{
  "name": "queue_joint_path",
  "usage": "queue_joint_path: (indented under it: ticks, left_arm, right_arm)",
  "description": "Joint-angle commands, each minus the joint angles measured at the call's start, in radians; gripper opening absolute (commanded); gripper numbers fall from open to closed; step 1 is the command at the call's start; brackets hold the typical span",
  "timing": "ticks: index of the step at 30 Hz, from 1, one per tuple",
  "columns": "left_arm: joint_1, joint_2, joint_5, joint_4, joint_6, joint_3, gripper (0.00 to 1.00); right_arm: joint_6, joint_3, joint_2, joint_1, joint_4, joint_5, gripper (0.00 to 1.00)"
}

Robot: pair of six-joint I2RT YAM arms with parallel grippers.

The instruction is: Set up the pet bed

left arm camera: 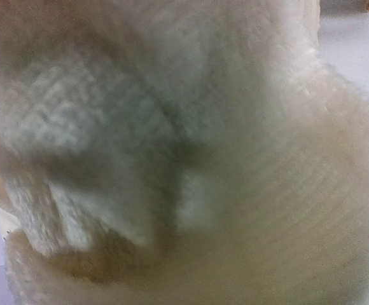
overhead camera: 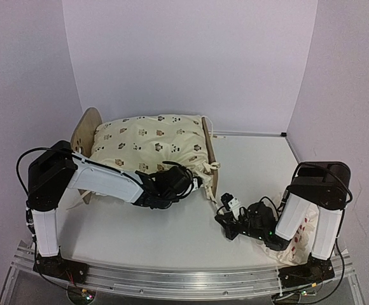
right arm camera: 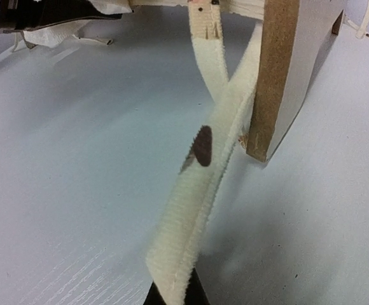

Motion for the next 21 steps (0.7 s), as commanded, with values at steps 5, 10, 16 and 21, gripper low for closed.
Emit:
queue_joint_path:
  ticks: [5, 10, 16, 21]
  left_arm:
    - [-0.002, -0.086, 0.004, 0.086, -0.462, -0.011, 0.57]
    - [-0.04, -0.112, -0.002, -0.014, -0.55, -0.017, 0.75]
    - [-0.084, -0.154, 0.055, -0.137, -0.666, -0.021, 0.93]
    - [-0.117, -0.199, 0.181, -0.222, -0.756, -0.03, 0.96]
  right_arm:
    - [0.099, -0.049, -0.025, 0.013, 0.006, -0.033, 0.0]
    - [0.14, -0.068, -0.052, 0.014, 0.007, -0.024, 0.0]
    - [0.202, -0.082, -0.066, 0.02, 0.003, -0.063, 0.0]
    - [0.238, -0.087, -0.095, 0.032, -0.005, -0.113, 0.0]
